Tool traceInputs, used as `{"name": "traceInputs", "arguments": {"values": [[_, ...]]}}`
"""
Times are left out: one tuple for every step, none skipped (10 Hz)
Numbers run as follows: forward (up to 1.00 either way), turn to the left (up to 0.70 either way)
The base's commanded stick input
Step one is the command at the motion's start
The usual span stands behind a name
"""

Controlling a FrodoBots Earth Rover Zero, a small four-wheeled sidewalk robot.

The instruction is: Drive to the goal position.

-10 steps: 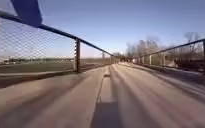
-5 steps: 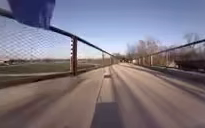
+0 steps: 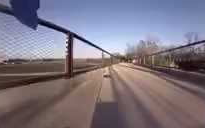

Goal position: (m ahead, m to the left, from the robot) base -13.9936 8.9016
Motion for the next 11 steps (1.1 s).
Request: {"name": "traceInputs", "arguments": {"values": [[0.70,0.00],[0.70,0.00],[0.70,0.00],[0.70,0.00],[0.70,0.00],[0.70,0.00],[0.70,0.00],[0.70,0.00],[0.70,0.00],[0.70,0.00],[0.70,0.00]]}}
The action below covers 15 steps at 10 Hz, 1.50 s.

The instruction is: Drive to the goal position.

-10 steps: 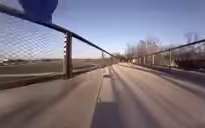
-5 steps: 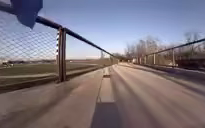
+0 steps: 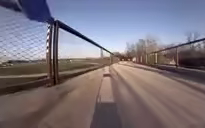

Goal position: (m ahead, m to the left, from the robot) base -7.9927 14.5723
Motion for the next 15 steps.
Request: {"name": "traceInputs", "arguments": {"values": [[0.70,0.00],[0.70,0.00],[0.70,0.00],[0.70,0.00],[0.70,-0.03],[0.70,-0.10],[0.70,-0.14],[0.70,-0.14],[0.70,-0.14],[0.70,-0.03],[0.70,0.00],[0.70,0.00],[0.70,0.00],[0.70,0.00],[0.70,0.00]]}}
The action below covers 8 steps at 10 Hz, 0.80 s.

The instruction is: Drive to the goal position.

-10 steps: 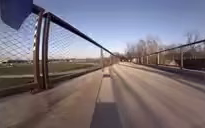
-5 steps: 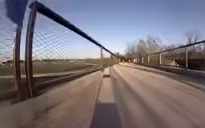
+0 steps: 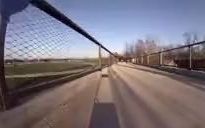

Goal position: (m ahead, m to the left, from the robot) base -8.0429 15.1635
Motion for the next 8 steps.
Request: {"name": "traceInputs", "arguments": {"values": [[0.70,-0.04],[0.70,-0.14],[0.70,-0.14],[0.70,-0.14],[0.70,-0.14],[0.70,-0.14],[0.70,-0.14],[0.70,-0.14]]}}
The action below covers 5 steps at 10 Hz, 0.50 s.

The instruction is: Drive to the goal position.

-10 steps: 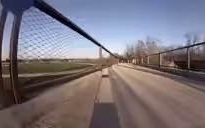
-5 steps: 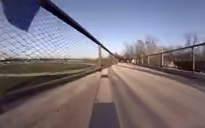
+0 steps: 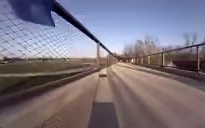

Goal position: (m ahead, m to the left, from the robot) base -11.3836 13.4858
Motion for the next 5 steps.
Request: {"name": "traceInputs", "arguments": {"values": [[0.70,-0.14],[0.70,-0.14],[0.70,-0.14],[0.70,-0.14],[0.70,-0.14]]}}
